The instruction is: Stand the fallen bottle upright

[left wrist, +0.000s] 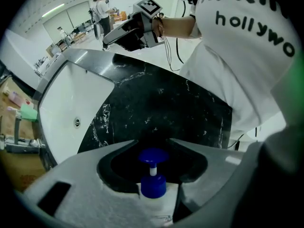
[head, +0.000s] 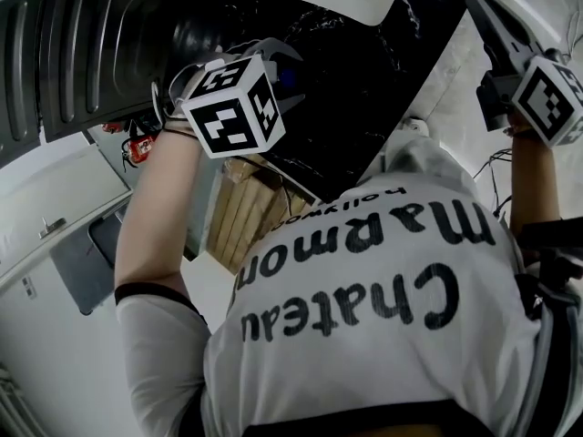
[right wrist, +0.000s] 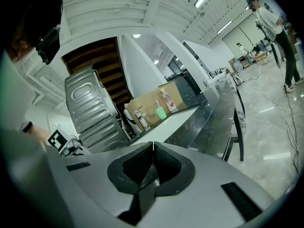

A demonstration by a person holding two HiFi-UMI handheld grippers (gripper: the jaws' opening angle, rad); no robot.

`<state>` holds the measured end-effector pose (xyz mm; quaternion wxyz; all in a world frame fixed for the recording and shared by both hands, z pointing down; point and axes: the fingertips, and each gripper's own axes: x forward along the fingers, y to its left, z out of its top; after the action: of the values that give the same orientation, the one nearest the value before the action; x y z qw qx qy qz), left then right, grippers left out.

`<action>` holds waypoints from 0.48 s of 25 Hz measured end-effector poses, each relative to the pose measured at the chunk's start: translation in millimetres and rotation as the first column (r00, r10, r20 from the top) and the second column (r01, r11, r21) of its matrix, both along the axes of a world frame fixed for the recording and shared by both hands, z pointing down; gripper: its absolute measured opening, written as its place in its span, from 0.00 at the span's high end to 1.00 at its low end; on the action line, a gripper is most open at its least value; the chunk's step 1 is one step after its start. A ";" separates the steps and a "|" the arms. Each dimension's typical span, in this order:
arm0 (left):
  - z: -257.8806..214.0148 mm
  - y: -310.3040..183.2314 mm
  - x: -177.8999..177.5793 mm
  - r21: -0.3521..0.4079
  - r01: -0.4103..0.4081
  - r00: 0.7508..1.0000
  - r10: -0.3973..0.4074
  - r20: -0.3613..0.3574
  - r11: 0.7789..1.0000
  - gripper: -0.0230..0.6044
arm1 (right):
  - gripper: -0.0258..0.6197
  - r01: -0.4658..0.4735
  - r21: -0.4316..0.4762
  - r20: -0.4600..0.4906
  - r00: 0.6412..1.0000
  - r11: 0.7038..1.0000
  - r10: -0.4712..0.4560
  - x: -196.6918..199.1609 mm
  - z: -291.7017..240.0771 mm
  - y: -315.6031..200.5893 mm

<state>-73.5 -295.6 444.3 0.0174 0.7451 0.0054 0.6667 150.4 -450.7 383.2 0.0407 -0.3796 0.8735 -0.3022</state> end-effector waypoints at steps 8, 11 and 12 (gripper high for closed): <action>-2.1 1.4 0.1 0.052 -0.038 0.999 0.037 0.021 0.998 0.67 | 0.94 -0.009 0.008 -0.004 1.000 1.000 0.009 1.2 -3.6 5.7; -5.0 4.5 0.3 0.067 -0.052 0.999 0.051 0.021 0.996 0.67 | 0.94 -0.017 0.014 -0.008 1.000 1.000 0.018 3.8 -6.7 7.8; -7.2 5.3 0.0 0.072 -0.052 0.998 0.051 0.020 0.996 0.67 | 0.94 -0.018 0.018 -0.010 1.000 1.000 0.018 3.7 -8.6 8.6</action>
<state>-73.5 -290.4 437.2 -0.0268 0.7387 0.0004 0.6735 154.1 -442.1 374.6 0.0425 -0.3884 0.8729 -0.2923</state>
